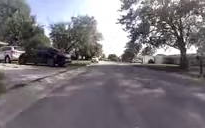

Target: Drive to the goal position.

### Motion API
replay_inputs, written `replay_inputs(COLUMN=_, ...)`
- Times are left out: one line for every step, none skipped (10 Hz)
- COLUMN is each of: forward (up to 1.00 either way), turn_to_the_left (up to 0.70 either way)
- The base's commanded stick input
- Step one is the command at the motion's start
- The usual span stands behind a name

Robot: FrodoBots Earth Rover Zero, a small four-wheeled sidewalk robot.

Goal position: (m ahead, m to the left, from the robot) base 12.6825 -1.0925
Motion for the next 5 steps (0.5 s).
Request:
replay_inputs(forward=1.00, turn_to_the_left=0.00)
replay_inputs(forward=1.00, turn_to_the_left=0.00)
replay_inputs(forward=1.00, turn_to_the_left=0.00)
replay_inputs(forward=1.00, turn_to_the_left=0.00)
replay_inputs(forward=1.00, turn_to_the_left=0.00)
